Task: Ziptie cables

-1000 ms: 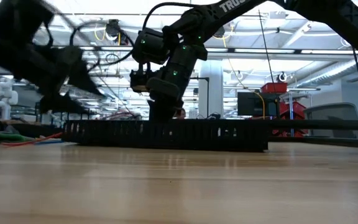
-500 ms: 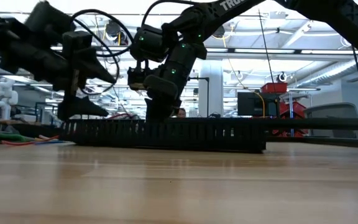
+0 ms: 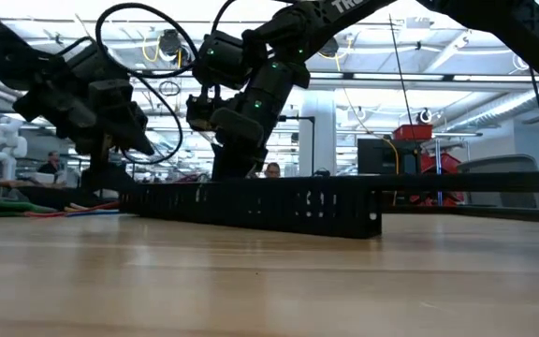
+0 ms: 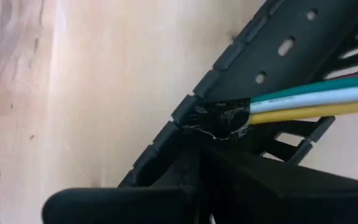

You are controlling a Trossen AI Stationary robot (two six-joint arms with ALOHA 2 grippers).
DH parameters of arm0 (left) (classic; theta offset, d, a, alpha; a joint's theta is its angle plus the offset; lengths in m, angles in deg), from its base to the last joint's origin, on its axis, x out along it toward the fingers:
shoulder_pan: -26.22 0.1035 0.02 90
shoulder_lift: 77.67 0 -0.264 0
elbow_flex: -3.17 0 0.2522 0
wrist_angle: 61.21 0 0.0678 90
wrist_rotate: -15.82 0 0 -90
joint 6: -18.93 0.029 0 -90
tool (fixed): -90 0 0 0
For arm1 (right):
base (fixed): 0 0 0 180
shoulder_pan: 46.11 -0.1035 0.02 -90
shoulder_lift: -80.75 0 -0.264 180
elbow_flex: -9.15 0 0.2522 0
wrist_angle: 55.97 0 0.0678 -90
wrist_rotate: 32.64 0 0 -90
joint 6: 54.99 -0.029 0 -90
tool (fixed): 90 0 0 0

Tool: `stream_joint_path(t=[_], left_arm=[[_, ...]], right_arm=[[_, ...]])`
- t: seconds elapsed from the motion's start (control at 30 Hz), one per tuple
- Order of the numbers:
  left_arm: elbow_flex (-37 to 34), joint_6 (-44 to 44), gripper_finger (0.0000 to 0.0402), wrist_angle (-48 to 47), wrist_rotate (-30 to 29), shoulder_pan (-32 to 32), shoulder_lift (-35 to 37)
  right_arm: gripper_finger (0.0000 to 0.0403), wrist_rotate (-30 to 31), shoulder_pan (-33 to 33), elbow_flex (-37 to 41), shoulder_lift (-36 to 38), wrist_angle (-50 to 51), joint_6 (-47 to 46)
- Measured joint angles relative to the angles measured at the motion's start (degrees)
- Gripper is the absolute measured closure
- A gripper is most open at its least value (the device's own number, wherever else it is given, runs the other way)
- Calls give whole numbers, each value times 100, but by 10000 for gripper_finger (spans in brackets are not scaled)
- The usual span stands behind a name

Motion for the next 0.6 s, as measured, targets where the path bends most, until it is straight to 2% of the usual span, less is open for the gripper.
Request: stream_joint_path(t=[0.2, 0.4, 0.6], left_arm=[[0, 104, 34, -25, -173, -59, -330], [0, 38, 34, 342, -523, -492, -586], [0, -121, 34, 702, -955, -898, -872]], right_arm=[[397, -10, -4, 0, 0, -223, 13], [397, 309, -1, -2, 0, -408, -17], [397, 313, 1, -239, 0, -270, 109]])
